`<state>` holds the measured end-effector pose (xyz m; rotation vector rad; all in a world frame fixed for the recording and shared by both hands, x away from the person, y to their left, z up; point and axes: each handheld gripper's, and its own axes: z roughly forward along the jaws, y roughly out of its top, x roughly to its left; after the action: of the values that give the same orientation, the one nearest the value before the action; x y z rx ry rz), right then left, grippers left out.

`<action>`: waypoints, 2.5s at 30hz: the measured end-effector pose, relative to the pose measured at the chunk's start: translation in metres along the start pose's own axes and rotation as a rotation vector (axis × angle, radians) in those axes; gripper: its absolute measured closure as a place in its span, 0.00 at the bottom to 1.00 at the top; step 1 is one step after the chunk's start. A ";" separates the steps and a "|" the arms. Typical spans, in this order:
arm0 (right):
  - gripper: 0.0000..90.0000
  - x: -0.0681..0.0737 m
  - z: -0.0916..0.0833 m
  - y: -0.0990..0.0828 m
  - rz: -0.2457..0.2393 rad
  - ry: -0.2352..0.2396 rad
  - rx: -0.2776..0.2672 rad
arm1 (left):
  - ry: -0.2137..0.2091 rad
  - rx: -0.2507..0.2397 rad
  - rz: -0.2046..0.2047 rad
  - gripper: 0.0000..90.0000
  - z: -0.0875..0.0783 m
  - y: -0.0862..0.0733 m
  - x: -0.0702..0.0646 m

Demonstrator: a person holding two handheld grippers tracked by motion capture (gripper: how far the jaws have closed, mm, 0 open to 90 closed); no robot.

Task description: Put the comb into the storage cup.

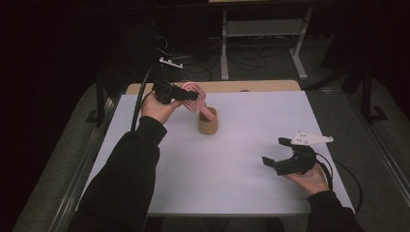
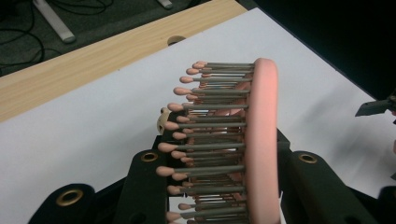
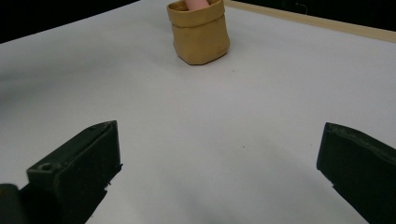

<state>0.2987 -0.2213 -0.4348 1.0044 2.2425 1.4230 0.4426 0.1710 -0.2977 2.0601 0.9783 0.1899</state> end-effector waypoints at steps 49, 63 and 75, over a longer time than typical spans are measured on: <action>0.00 -0.001 0.004 0.000 0.003 0.007 0.014 | -0.073 -0.156 -0.069 0.26 0.001 -0.062 0.034; 0.00 -0.002 0.005 -0.001 0.009 0.004 0.019 | -0.096 -0.242 0.028 0.00 -0.027 -0.085 0.035; 0.00 -0.002 0.006 -0.001 0.008 0.001 0.026 | -0.085 -0.340 0.075 0.00 -0.046 -0.110 0.039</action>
<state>0.3035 -0.2192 -0.4392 1.0227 2.2656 1.4009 0.3850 0.2660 -0.3569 1.7785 0.7595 0.2848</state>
